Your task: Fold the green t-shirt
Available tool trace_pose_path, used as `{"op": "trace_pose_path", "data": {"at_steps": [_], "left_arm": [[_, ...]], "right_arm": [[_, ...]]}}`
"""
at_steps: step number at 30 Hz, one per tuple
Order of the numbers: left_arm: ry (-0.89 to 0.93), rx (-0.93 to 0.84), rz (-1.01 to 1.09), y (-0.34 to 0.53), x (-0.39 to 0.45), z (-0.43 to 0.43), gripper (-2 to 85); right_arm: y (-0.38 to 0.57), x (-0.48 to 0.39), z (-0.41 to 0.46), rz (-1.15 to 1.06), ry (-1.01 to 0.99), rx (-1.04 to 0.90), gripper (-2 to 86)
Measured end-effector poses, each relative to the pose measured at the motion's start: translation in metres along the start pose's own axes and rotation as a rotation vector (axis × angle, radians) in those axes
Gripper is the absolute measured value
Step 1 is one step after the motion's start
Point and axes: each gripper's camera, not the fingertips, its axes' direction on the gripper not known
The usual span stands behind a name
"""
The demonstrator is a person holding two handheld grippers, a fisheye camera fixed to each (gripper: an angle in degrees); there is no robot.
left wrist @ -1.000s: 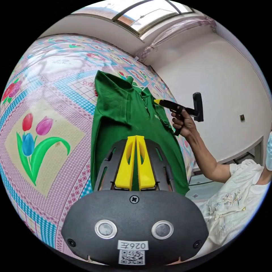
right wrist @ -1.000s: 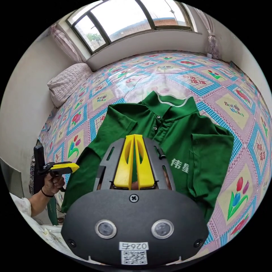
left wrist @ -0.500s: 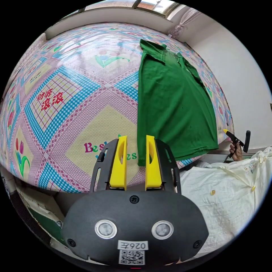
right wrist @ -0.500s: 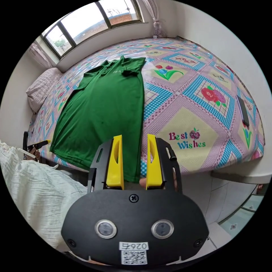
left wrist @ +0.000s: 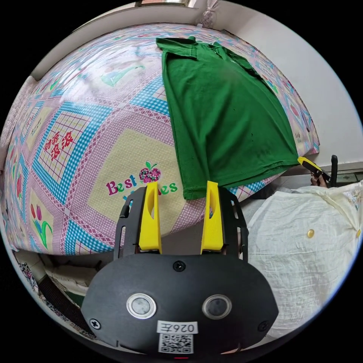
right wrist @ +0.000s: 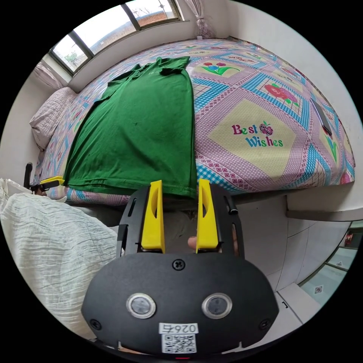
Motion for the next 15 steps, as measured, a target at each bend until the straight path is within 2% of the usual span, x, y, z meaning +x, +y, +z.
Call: {"op": "trace_pose_path", "data": {"at_steps": [9,15], "left_arm": [[0.065,0.002,-0.051,0.012,-0.008,-0.003,18.5],[-0.079,-0.059,0.004,0.000,-0.004,0.000,13.2]], "right_arm": [[0.004,0.004,-0.004,0.011,0.022,-0.002,7.6],[0.004,0.003,-0.007,0.004,0.068,0.000,6.9]]}}
